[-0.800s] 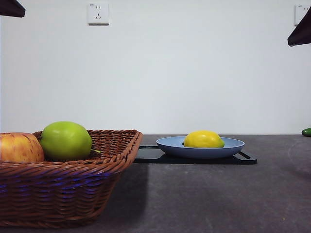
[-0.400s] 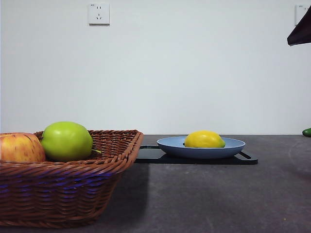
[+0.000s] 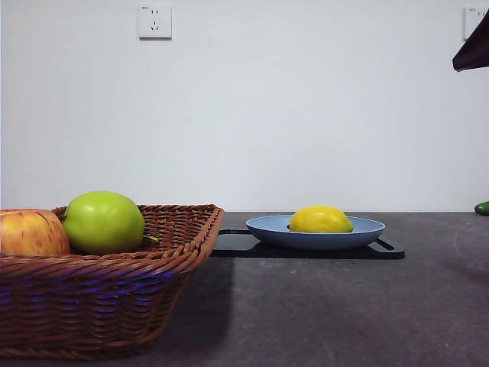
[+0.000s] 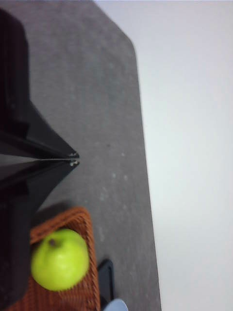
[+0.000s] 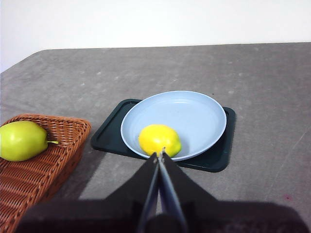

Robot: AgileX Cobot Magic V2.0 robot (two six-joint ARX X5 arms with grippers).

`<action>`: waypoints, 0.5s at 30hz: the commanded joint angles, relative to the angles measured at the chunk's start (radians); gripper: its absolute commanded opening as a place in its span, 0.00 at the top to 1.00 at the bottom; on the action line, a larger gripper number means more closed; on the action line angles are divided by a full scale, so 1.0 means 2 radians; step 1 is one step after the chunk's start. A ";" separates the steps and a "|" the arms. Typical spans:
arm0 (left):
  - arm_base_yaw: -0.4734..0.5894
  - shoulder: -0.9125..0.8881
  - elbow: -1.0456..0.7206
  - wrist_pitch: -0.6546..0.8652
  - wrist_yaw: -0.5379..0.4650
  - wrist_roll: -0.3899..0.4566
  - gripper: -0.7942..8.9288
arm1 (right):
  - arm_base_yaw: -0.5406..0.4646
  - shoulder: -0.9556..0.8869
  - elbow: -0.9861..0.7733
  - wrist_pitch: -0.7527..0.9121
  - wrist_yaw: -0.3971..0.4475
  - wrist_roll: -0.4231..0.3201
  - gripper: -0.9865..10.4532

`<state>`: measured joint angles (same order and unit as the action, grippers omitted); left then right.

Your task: Take the lemon from the basket,put the lemon in the plate,hand out the plate

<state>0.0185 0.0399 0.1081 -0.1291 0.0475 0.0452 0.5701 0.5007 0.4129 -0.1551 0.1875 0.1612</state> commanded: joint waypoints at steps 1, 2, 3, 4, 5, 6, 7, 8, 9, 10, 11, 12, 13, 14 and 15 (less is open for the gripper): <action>0.005 -0.001 -0.028 0.016 0.002 -0.028 0.91 | 0.004 0.001 0.005 0.006 0.002 0.003 0.91; 0.006 -0.001 -0.035 0.016 0.000 -0.033 0.91 | 0.004 0.001 0.005 0.006 0.003 0.003 0.91; 0.007 -0.001 -0.042 0.016 -0.007 -0.038 0.91 | 0.004 0.001 0.005 0.006 0.003 0.003 0.91; 0.008 -0.001 -0.047 0.013 -0.011 -0.041 0.91 | 0.004 0.001 0.005 0.006 0.003 0.003 0.91; 0.008 -0.001 -0.051 0.011 -0.011 -0.041 0.91 | 0.004 0.001 0.005 0.006 0.002 0.003 0.91; 0.008 -0.002 -0.051 0.000 -0.011 -0.041 0.91 | 0.004 0.001 0.005 0.006 0.002 0.003 0.91; 0.008 -0.002 -0.051 -0.009 -0.011 -0.040 0.91 | 0.004 0.001 0.005 0.006 0.002 0.003 0.91; 0.008 -0.002 -0.051 -0.015 -0.011 -0.040 0.91 | 0.004 0.001 0.005 0.006 0.002 0.003 0.91; 0.008 -0.002 -0.051 -0.023 -0.010 -0.040 0.91 | 0.004 0.001 0.005 0.006 0.002 0.003 0.91; 0.008 -0.002 -0.051 -0.025 -0.009 -0.040 0.91 | 0.004 0.001 0.005 0.006 0.002 0.003 0.91; 0.008 -0.002 -0.051 -0.023 -0.009 -0.040 0.91 | 0.004 0.001 0.005 0.006 0.002 0.003 0.91; 0.008 -0.001 -0.051 -0.022 -0.009 -0.040 0.91 | 0.004 0.001 0.005 0.006 0.002 0.003 0.91; 0.008 -0.001 -0.051 -0.022 -0.009 -0.040 0.91 | 0.004 0.001 0.005 0.006 0.002 0.003 0.91; 0.008 -0.001 -0.051 -0.022 -0.009 -0.040 0.91 | 0.004 0.001 0.005 0.006 0.002 0.003 0.91; 0.008 -0.001 -0.051 -0.022 -0.009 -0.040 0.91 | 0.004 0.001 0.005 0.006 0.002 0.003 0.91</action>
<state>0.0307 0.0376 0.0174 -0.1814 0.0296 -0.0273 0.5701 0.5007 0.4129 -0.1555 0.1875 0.1612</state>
